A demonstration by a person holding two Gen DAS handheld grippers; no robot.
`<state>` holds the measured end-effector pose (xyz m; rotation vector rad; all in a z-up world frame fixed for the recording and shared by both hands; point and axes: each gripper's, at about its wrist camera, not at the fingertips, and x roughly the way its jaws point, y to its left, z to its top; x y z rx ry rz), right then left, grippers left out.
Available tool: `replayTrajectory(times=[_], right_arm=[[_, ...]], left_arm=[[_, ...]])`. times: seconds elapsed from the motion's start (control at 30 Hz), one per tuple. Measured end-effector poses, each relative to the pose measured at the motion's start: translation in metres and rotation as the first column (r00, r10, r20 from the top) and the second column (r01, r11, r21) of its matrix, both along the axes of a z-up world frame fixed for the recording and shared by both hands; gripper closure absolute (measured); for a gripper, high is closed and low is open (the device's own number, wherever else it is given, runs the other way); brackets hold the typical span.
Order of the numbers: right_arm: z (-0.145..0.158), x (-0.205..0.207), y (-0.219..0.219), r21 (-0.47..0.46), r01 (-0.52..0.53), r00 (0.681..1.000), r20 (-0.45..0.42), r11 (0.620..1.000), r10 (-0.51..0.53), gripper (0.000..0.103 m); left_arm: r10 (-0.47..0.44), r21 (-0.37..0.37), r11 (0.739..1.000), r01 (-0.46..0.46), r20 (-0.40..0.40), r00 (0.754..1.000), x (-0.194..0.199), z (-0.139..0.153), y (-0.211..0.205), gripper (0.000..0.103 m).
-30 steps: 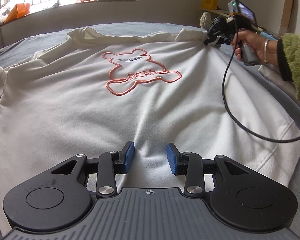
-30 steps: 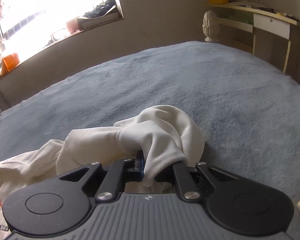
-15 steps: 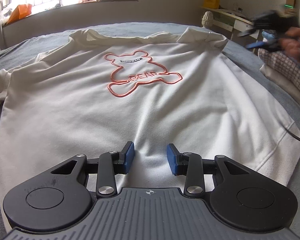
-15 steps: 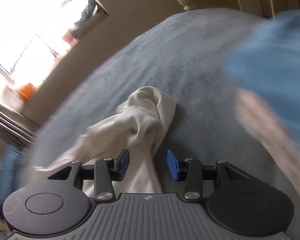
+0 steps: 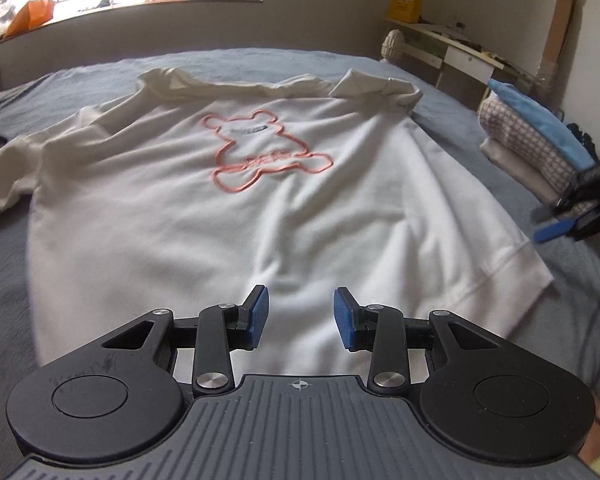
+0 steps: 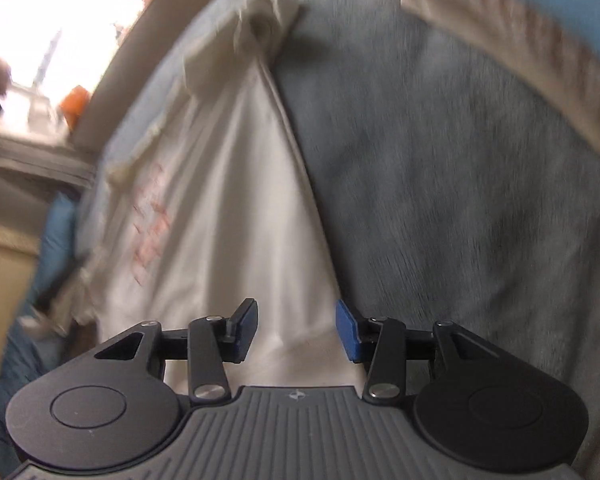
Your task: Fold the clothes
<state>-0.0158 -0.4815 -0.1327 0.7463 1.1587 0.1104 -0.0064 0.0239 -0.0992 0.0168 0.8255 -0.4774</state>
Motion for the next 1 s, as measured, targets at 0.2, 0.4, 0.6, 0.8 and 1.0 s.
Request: replayTrajectory(times=[0.2, 0.4, 0.6, 0.8, 1.0], right_arm=[[-0.013, -0.027, 0.025, -0.051, -0.079, 0.996, -0.031, 0.996, 0.078, 0.064], [-0.011, -0.034, 0.032, 0.011, -0.091, 0.996, -0.025, 0.996, 0.091, 0.095], [0.013, -0.015, 0.034, 0.121, -0.055, 0.998, 0.048, 0.991, 0.049, 0.096], [0.023, 0.021, 0.040, 0.191, -0.028, 0.995, 0.096, 0.981, 0.010, 0.097], [0.014, 0.068, 0.046, 0.262, 0.004, 0.994, 0.105, 0.965, -0.033, 0.097]], left_arm=[[0.167, -0.011, 0.985, -0.170, -0.128, 0.978, -0.025, 0.002, 0.063, 0.067], [0.259, -0.060, 0.957, -0.283, -0.260, 0.930, -0.042, -0.004, 0.108, 0.067], [0.266, -0.128, 0.932, -0.340, -0.395, 0.879, -0.041, -0.022, 0.114, 0.065], [0.267, -0.167, 0.915, -0.367, -0.434, 0.861, -0.035, -0.025, 0.121, 0.065], [0.301, -0.161, 0.903, -0.398, -0.425, 0.854, -0.036, -0.019, 0.136, 0.065]])
